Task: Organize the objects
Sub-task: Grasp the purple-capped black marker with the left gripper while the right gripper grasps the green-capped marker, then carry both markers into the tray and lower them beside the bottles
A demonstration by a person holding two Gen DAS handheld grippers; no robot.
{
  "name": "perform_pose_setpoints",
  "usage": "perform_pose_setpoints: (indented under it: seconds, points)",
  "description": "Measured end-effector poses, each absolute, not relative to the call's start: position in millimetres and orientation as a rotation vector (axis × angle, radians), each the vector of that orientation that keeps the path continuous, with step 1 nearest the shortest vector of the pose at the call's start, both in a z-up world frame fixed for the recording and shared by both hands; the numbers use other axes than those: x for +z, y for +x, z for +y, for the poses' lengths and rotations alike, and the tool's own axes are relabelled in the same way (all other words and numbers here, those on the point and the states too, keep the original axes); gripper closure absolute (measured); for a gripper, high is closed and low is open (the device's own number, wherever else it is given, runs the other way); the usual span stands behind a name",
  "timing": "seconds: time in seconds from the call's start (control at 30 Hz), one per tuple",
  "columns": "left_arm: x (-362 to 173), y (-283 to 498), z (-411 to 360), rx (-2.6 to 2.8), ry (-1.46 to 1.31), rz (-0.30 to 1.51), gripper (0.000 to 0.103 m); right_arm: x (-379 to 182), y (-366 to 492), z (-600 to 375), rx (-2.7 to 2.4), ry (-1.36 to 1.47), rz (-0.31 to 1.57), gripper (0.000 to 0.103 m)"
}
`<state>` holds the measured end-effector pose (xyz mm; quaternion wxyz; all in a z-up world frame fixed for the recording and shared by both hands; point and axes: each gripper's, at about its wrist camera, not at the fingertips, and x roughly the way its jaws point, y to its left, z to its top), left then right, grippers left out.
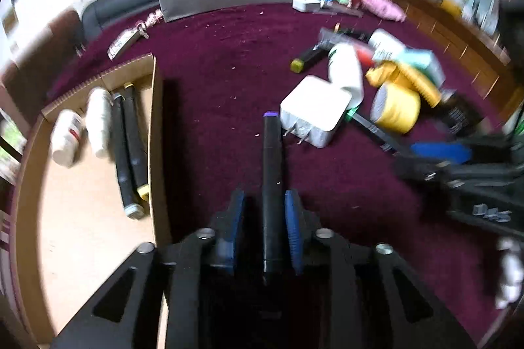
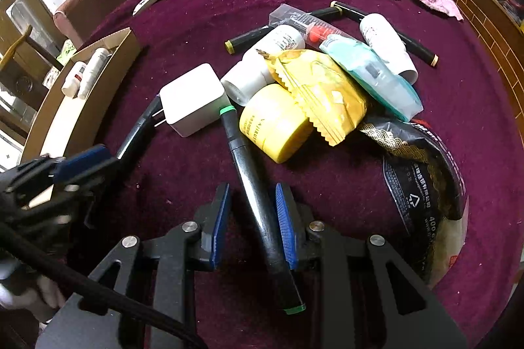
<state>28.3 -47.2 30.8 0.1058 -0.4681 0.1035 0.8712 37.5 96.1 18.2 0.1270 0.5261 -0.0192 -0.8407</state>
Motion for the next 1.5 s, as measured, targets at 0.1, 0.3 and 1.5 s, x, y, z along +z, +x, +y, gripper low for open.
perform_pose_setpoints:
  seconds: [0.1, 0.3, 1.5]
  points:
    - [28.0, 32.0, -38.5, 2.601, -1.343, 0.383, 0.079, 18.1, 37.5, 93.2, -2.449, 1.531, -0.032, 0.077]
    - [31.3, 34.6, -59.0, 2.506, -1.349, 0.127, 0.092, 17.1, 42.8, 81.1, -2.515, 1.512, 0.122, 0.084]
    - [104.5, 110.1, -213.3, 2.716, -1.064, -0.351, 0.092, 105.7, 108.8, 17.9, -2.315, 1.210, -0.331, 0.090]
